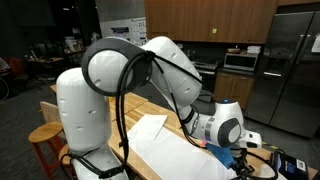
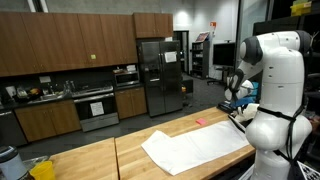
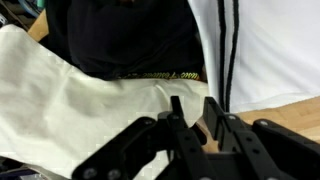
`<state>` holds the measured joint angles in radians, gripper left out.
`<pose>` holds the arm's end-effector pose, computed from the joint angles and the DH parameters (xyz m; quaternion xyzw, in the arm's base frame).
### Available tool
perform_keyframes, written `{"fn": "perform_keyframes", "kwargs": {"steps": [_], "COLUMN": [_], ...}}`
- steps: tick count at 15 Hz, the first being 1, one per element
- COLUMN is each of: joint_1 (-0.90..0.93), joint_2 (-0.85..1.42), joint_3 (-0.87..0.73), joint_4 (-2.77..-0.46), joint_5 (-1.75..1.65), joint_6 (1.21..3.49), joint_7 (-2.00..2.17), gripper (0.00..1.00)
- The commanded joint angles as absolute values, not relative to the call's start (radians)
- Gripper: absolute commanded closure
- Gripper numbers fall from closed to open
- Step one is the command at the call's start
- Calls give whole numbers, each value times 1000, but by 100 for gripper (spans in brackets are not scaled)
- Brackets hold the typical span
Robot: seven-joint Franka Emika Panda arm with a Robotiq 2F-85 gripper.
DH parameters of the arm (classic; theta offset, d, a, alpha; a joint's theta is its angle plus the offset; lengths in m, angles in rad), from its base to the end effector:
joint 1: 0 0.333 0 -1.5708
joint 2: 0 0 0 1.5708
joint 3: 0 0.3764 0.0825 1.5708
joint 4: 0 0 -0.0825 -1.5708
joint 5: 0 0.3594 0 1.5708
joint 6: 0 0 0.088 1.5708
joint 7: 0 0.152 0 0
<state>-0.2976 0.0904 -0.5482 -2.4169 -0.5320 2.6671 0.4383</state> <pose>0.3393 -0.3751 0.3295 0.9018 -0.3929 0.0438 0.1748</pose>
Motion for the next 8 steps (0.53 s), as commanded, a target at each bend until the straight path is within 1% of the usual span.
{"fn": "perform_keyframes", "kwargs": {"steps": [1, 2, 3, 4, 6, 8], "joint_1": [-320, -320, -320, -322, -326, -321], "joint_2": [91, 91, 91, 83, 44, 3], "joint_3": [-526, -526, -526, -527, -535, -528], "joint_4": [-2415, -2415, -2415, -2418, -2432, -2440], "joint_5": [-532, -532, -532, -543, -590, -646], "joint_6": [2666, 2666, 2666, 2658, 2657, 2639], "joint_7": [437, 437, 437, 444, 477, 488], "gripper": [69, 69, 44, 43, 33, 20]}}
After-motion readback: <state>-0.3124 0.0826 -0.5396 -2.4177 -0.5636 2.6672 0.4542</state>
